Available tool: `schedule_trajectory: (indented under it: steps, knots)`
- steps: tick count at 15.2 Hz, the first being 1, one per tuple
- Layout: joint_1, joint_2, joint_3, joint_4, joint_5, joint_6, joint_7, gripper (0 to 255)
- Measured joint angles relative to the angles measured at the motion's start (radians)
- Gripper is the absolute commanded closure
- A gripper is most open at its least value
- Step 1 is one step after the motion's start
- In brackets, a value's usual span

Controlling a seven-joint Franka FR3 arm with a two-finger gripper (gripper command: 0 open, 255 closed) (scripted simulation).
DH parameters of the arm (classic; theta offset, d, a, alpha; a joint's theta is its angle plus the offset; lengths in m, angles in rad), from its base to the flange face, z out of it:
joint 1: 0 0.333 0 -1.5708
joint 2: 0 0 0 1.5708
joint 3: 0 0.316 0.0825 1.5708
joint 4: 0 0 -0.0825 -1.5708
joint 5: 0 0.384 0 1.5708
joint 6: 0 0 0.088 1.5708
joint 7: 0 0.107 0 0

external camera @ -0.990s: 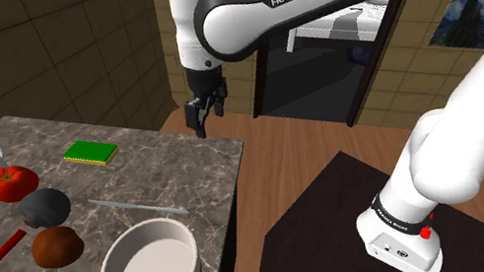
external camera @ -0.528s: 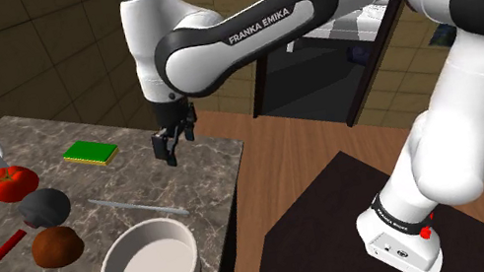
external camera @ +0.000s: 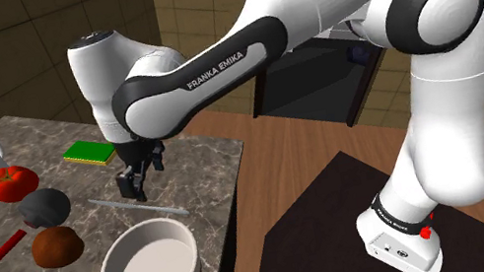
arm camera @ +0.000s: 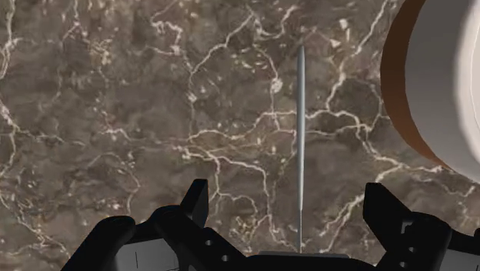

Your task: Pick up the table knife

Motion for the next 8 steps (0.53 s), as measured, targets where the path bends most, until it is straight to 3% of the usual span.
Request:
schedule_trajectory:
  steps: [3, 8]
  knots:
    - [0.035, 0.074, 0.001, 0.063, -0.029, 0.003, 0.008, 0]
    - [0.044, 0.114, -0.007, 0.058, -0.047, 0.044, 0.014, 0]
